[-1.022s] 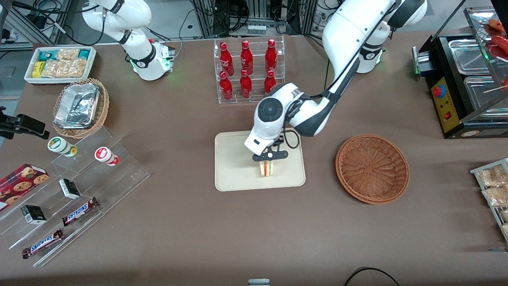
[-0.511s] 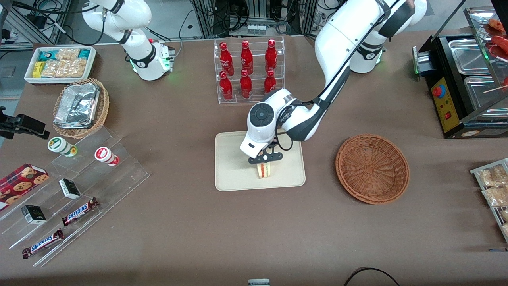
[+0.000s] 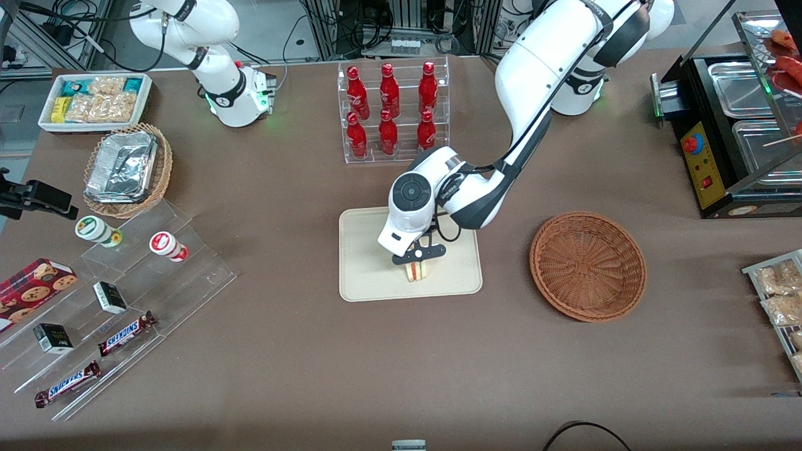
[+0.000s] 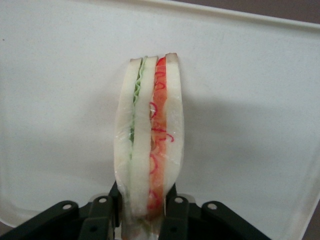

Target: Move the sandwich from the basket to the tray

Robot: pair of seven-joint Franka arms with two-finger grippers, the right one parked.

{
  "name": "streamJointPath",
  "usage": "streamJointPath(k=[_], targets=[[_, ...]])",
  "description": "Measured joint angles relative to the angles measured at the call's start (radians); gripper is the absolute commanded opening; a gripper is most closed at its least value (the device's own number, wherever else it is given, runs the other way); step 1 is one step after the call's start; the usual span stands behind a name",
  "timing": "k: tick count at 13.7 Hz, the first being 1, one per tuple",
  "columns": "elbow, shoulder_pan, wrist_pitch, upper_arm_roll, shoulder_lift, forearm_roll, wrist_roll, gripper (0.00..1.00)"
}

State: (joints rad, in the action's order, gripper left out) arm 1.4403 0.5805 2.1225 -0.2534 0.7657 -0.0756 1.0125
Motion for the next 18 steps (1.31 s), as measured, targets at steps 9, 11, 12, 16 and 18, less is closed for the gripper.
streamJointPath(k=[9, 11, 12, 16, 18], targets=[[-0.220, -0.046, -0.369, 0.003, -0.120, 0.008, -0.220, 1.00], [-0.181, -0.100, -0.413, 0.007, -0.177, 0.007, -0.328, 1.00], [-0.160, -0.127, -0.448, 0.011, -0.199, 0.005, -0.357, 1.00], [-0.090, -0.257, -0.531, 0.035, -0.279, 0.001, -0.456, 1.00], [-0.039, -0.327, -0.531, 0.038, -0.323, 0.001, -0.535, 1.00]])
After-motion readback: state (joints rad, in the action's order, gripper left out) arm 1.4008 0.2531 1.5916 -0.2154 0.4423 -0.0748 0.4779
